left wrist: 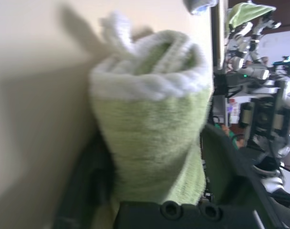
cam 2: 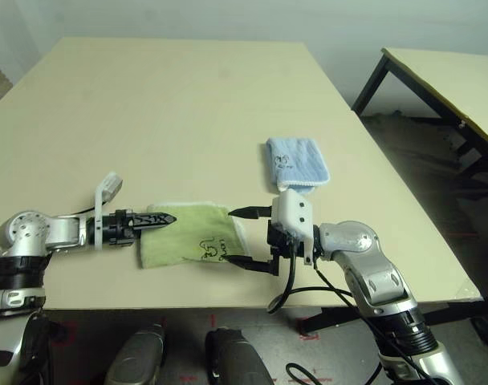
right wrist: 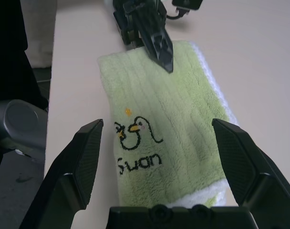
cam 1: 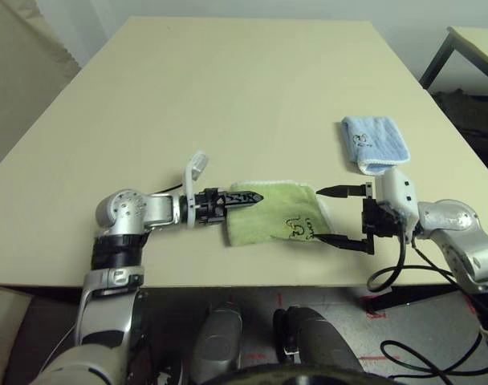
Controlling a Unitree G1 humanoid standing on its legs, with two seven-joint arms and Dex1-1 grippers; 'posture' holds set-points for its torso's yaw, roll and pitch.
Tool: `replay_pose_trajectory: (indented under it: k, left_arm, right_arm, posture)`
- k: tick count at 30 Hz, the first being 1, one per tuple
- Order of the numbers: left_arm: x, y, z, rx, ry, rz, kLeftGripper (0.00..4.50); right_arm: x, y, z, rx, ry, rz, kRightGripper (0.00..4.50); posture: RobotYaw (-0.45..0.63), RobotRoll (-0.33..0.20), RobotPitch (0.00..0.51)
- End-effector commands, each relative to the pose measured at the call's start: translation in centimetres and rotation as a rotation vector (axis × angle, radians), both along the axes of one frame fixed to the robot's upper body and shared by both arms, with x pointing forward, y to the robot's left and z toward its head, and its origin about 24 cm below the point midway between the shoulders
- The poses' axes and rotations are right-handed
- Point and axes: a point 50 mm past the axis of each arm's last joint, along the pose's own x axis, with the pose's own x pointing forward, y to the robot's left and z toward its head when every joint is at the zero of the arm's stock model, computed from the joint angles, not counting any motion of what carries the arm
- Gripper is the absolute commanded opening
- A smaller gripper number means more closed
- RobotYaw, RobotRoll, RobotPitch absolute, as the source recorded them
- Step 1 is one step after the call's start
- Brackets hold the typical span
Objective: Fold the towel and set it aside.
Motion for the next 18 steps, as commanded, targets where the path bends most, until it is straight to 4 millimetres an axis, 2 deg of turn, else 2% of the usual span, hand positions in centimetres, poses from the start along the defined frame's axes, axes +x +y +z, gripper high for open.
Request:
replay_pose_trajectory:
  k: [1, 6, 8, 13, 18]
  left_arm:
    - [0.3, 1.2, -0.3, 0.013, 0.012, 0.041, 1.72]
    - [1.9, 4.8, -0.1, 0.006, -0.039, 0.262, 0.07]
    - [2.8, 6.9, 0.0, 0.013, -0.075, 0.405, 0.03]
    - [4.2, 10.2, 0.2, -0.013, -0.145, 0.659, 0.03]
    - [4.7, 14.4, 0.8, -0.078, -0.234, 0.974, 0.03]
  right_arm:
    - [0.0, -0.2, 0.1, 0.018, 0.002, -0.020, 4.50]
    - [0.1, 0.2, -0.1, 0.039, 0.010, -0.029, 4.50]
    - [0.2, 0.5, -0.2, 0.049, 0.015, -0.026, 4.50]
    - [0.3, 1.1, -0.3, 0.065, 0.020, -0.023, 4.50]
    - [0.4, 1.2, -0.4, 0.068, 0.024, -0.024, 4.50]
  posture:
    - [0.07, 0.000, 0.141]
    - [0.08, 0.000, 0.145]
    - [0.09, 0.000, 0.145]
    - [0.10, 0.000, 0.144]
    - [0.11, 0.000, 0.140]
